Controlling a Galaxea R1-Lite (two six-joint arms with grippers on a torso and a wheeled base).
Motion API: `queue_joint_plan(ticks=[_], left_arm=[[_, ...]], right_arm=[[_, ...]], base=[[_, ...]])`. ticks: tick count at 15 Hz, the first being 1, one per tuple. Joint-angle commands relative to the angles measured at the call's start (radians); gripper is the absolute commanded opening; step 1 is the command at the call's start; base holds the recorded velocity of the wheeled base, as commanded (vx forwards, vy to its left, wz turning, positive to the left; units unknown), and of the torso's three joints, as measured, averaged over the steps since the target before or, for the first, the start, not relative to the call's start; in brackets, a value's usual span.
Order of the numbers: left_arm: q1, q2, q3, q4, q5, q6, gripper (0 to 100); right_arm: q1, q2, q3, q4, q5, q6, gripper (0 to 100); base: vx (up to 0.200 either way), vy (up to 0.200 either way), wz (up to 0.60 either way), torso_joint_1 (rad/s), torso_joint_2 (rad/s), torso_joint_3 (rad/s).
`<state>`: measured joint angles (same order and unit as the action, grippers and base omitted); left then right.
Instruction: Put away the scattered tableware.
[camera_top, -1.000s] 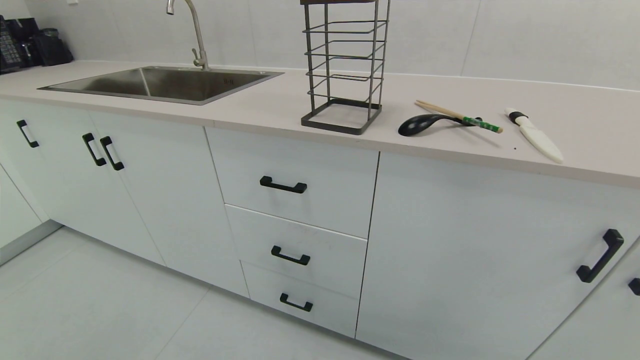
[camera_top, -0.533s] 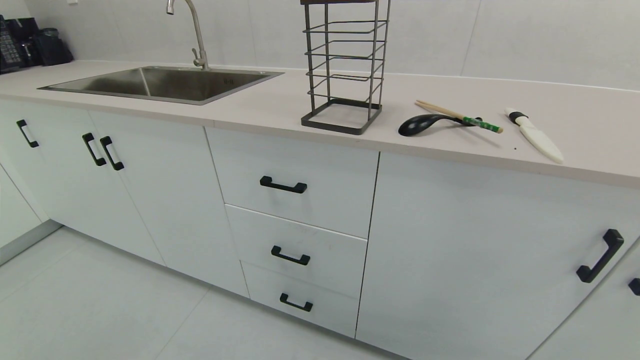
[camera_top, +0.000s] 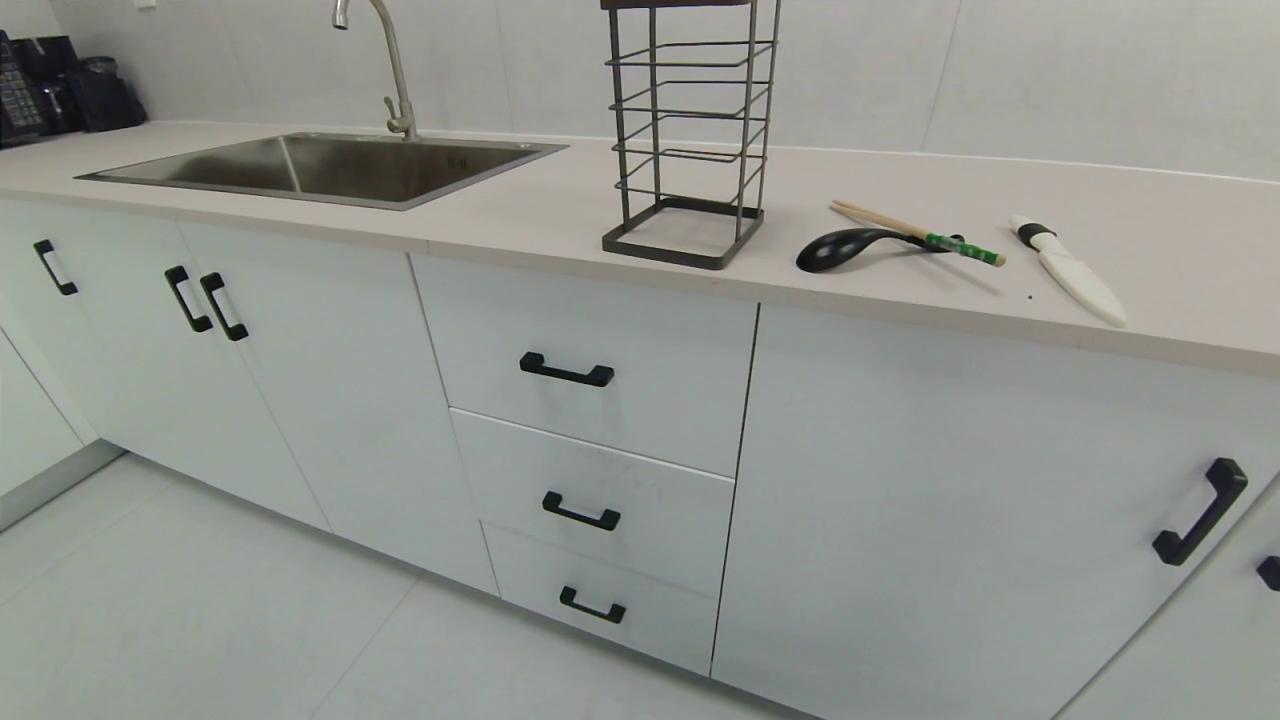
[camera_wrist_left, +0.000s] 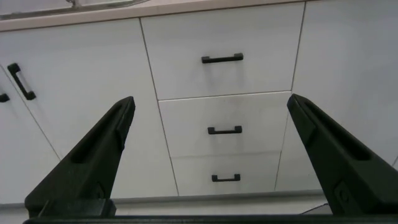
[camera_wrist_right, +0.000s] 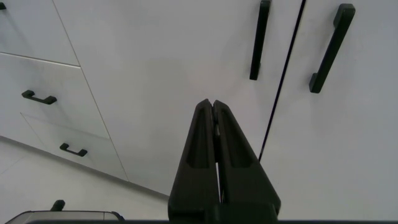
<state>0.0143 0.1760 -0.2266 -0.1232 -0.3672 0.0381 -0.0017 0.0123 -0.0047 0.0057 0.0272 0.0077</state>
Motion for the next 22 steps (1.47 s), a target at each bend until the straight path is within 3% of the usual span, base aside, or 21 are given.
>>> queue_joint_plan(ticks=[1,4,5,6,8,10,12,13,14,15,16,18,22], left_arm=[[0.000,0.122,-0.059,-0.001,-0.002,0.003,100],[-0.027,0.231,-0.050,0.000,-0.006,0.172,100],[-0.074,0.280,-0.053,-0.001,-0.013,0.258,100],[-0.096,0.297,-0.056,-0.001,-0.015,0.287,100],[-0.177,0.346,-0.059,-0.001,-0.015,0.390,100],[-0.200,0.401,-0.080,0.000,-0.015,0.441,100],[-0.215,0.487,-0.114,0.000,-0.015,0.471,100],[-0.241,0.527,-0.115,-0.001,-0.015,0.491,100],[-0.280,0.576,-0.115,-0.001,-0.013,0.531,100],[-0.287,0.586,-0.117,0.000,-0.012,0.543,100],[-0.335,0.660,-0.117,-0.006,-0.001,0.623,100],[-0.372,0.724,-0.122,-0.003,0.017,0.720,100],[-0.396,0.774,-0.122,-0.003,0.021,0.732,100]], right_arm=[[0.000,0.001,0.000,0.000,0.000,0.000,0],[0.000,0.001,0.000,0.000,0.000,0.000,0],[0.000,0.001,0.000,0.000,0.000,0.000,0],[0.000,0.001,0.000,0.000,0.000,0.000,0],[0.000,0.001,0.000,0.000,0.000,0.000,0],[0.000,0.001,0.000,0.000,0.000,0.000,0],[0.000,0.001,0.000,0.000,0.000,0.000,0],[0.000,0.001,0.000,0.000,0.000,0.000,0],[0.000,0.001,0.000,0.000,0.000,0.000,0],[0.000,0.001,0.000,0.000,0.000,0.000,0],[0.000,0.001,0.000,0.000,0.000,0.000,0],[0.000,0.001,0.000,0.000,0.000,0.000,0],[0.000,0.001,0.000,0.000,0.000,0.000,0]], base=[[0.000,0.000,0.00,0.000,0.00,0.000],[0.000,0.000,0.00,0.000,0.00,0.000],[0.000,0.000,0.00,0.000,0.00,0.000],[0.000,0.000,0.00,0.000,0.00,0.000],[0.000,0.000,0.00,0.000,0.00,0.000],[0.000,0.000,0.00,0.000,0.00,0.000],[0.000,0.000,0.00,0.000,0.00,0.000],[0.000,0.000,0.00,0.000,0.00,0.000],[0.000,0.000,0.00,0.000,0.00,0.000],[0.000,0.000,0.00,0.000,0.00,0.000],[0.000,0.000,0.00,0.000,0.00,0.000],[0.000,0.000,0.00,0.000,0.00,0.000],[0.000,0.000,0.00,0.000,0.00,0.000]])
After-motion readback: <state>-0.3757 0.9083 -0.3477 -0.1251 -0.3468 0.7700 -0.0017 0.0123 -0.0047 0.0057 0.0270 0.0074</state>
